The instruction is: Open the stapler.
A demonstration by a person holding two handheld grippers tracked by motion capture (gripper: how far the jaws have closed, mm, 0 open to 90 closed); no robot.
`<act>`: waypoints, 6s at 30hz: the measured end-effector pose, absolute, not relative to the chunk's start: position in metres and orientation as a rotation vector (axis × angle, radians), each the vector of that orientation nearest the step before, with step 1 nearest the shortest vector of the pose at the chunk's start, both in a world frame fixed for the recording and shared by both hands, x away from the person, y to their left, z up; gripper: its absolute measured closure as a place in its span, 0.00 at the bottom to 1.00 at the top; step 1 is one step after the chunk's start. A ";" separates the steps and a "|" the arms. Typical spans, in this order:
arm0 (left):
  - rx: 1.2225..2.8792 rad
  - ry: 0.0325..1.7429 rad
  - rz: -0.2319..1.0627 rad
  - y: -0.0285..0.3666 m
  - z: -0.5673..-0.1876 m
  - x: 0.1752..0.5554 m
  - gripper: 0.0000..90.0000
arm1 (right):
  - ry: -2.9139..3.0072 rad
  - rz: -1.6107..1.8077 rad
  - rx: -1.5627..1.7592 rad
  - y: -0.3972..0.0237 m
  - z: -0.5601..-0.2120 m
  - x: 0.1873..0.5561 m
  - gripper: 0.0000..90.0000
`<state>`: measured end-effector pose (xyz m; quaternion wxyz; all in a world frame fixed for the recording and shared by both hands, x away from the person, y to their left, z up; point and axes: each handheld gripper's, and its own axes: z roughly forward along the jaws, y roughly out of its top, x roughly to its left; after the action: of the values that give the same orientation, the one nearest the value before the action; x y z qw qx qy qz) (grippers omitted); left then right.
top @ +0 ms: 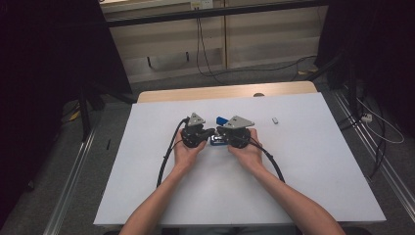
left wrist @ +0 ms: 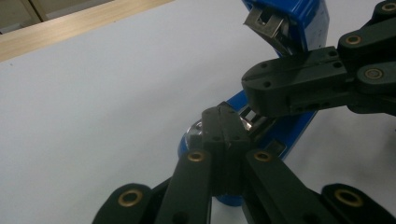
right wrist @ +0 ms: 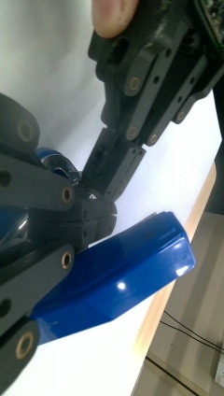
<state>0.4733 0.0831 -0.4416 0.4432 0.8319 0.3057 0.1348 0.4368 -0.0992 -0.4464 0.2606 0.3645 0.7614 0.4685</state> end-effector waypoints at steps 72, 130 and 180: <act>2.053 0.733 0.345 0.084 -0.444 0.472 1.00 | 1.929 1.191 1.068 -0.135 -0.421 0.435 1.00; 2.034 0.744 0.337 0.085 -0.445 0.472 1.00 | 1.906 1.171 1.209 -0.199 -0.439 0.428 1.00; 1.947 0.732 0.316 0.087 -0.435 0.470 0.90 | 1.918 1.248 1.223 -0.202 -0.445 0.429 0.96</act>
<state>0.4696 0.0872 -0.4355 0.4959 0.8036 0.3022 0.1306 0.4286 -0.2020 -0.4449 0.2701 0.4538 0.7118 0.4631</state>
